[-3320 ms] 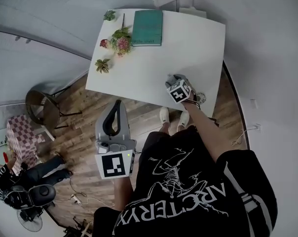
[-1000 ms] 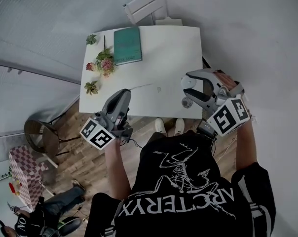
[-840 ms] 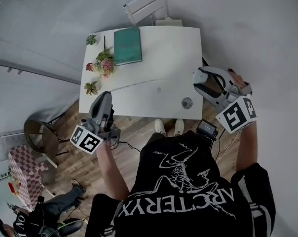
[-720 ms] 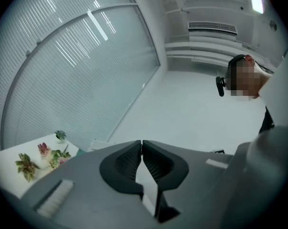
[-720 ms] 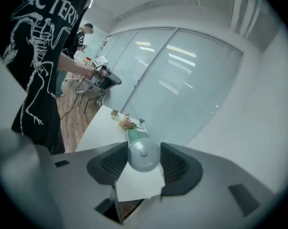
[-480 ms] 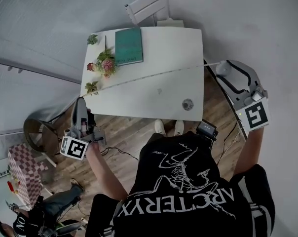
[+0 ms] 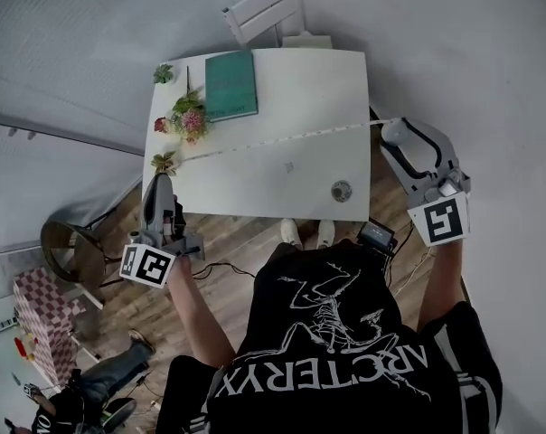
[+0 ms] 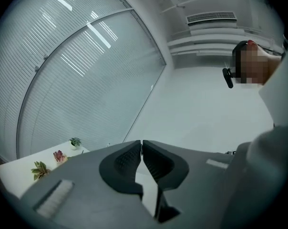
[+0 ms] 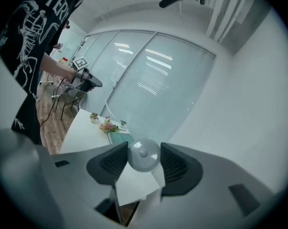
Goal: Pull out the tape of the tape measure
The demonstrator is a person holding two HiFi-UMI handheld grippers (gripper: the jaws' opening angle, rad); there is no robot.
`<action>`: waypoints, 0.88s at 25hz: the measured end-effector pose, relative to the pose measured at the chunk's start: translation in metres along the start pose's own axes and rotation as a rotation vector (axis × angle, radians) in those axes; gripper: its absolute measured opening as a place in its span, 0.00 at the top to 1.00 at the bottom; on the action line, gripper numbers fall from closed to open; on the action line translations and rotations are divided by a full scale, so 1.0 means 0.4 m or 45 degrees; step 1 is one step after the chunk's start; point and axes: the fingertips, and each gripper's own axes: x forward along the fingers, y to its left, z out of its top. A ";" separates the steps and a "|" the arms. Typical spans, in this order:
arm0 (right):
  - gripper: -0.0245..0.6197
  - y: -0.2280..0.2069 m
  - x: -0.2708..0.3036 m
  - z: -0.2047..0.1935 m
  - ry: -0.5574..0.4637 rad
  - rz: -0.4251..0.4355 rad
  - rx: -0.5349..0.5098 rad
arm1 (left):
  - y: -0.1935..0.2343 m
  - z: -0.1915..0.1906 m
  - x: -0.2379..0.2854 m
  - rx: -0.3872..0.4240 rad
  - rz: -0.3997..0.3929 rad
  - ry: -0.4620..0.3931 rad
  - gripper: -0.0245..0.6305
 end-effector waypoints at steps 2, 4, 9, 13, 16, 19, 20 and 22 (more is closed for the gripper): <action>0.62 -0.005 -0.005 -0.003 -0.001 -0.019 0.012 | 0.006 0.000 0.002 0.002 0.006 0.004 0.93; 0.62 -0.006 -0.009 -0.009 0.010 -0.029 0.025 | 0.009 -0.006 0.003 0.003 0.011 0.014 0.93; 0.62 -0.002 -0.002 -0.030 0.045 -0.021 0.051 | 0.028 -0.029 0.008 0.007 0.037 0.049 0.93; 0.62 0.021 0.018 -0.078 0.087 0.024 0.110 | 0.070 -0.079 0.010 0.044 0.103 0.135 0.93; 0.62 0.075 0.064 -0.151 0.135 0.100 0.181 | 0.131 -0.168 0.021 0.099 0.171 0.266 0.93; 0.62 0.163 0.115 -0.241 0.199 0.194 0.277 | 0.201 -0.294 0.021 0.100 0.256 0.429 0.93; 0.62 0.196 0.132 -0.274 0.228 0.225 0.296 | 0.228 -0.341 0.019 0.092 0.282 0.482 0.93; 0.62 0.262 0.170 -0.340 0.288 0.287 0.302 | 0.280 -0.433 0.012 0.073 0.333 0.588 0.93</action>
